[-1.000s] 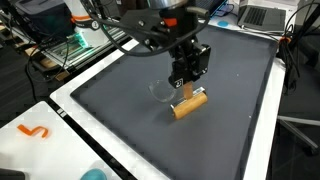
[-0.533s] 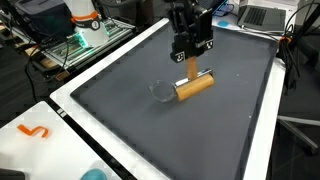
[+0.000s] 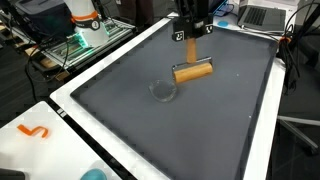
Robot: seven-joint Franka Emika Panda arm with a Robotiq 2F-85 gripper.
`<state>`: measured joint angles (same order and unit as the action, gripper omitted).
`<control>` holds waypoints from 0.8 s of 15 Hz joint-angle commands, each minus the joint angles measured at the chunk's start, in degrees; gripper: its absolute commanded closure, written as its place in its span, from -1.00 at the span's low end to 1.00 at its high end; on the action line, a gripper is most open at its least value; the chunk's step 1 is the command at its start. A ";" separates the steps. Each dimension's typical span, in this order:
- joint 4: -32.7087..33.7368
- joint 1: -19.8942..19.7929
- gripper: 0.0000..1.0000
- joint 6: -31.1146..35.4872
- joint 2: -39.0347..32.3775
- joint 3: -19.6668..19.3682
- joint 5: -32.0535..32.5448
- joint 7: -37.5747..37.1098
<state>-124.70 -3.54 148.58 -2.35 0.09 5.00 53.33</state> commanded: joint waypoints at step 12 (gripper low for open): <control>-4.55 5.91 0.52 -7.38 1.73 2.27 33.86 -40.83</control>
<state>-128.81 1.46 143.95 -1.09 1.93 34.25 17.70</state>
